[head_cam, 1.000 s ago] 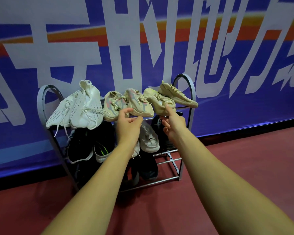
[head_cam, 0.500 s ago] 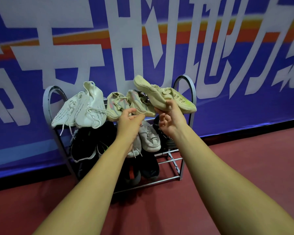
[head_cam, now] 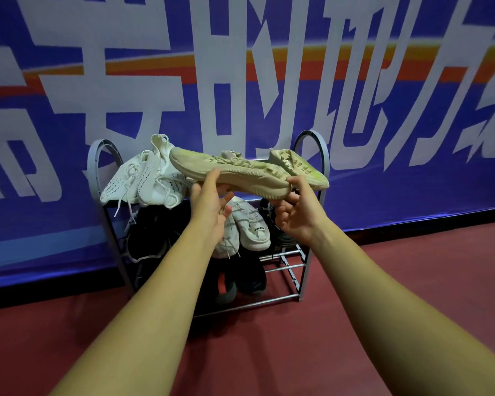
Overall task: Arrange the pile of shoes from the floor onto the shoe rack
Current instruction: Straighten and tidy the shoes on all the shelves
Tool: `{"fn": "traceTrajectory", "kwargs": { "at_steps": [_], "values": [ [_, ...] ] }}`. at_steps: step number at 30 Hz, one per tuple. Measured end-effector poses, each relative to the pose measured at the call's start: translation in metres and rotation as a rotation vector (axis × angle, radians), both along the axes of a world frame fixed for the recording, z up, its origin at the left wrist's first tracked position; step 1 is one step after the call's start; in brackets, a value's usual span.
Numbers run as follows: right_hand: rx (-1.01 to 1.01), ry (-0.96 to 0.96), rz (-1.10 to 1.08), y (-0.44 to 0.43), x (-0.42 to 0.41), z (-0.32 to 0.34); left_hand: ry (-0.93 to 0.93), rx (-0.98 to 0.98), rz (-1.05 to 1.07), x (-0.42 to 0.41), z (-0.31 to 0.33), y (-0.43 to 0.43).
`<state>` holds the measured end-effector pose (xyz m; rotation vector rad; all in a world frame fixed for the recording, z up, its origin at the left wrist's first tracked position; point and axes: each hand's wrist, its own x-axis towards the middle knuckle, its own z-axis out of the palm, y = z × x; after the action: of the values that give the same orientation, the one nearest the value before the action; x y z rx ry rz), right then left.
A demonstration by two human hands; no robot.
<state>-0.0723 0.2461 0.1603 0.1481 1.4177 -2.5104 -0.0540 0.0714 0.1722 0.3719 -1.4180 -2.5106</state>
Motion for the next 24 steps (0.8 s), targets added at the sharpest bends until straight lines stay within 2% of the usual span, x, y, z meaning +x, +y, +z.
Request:
{"fn": "traceTrajectory", "kwargs": {
  "at_steps": [5,10,13,15,20,24],
  "values": [
    [-0.01,0.004,-0.019,0.001,-0.001,0.0,-0.062,0.053,-0.023,0.003,-0.001,-0.006],
    [-0.13,0.061,-0.096,-0.006,-0.005,0.0,-0.108,0.095,-0.011,0.006,-0.002,0.002],
    [0.003,0.085,-0.051,-0.016,-0.005,0.001,-0.093,0.125,-0.027,0.007,0.0,0.008],
    [0.051,0.076,-0.047,-0.023,-0.003,0.001,-0.076,0.095,-0.052,0.008,-0.001,0.012],
    [-0.013,0.076,-0.121,-0.024,-0.002,0.005,-0.057,0.029,-0.143,0.01,-0.003,0.016],
    [-0.023,0.075,-0.19,-0.021,-0.009,0.007,-0.082,-0.033,-0.096,0.011,-0.002,0.012]
  ]
}}
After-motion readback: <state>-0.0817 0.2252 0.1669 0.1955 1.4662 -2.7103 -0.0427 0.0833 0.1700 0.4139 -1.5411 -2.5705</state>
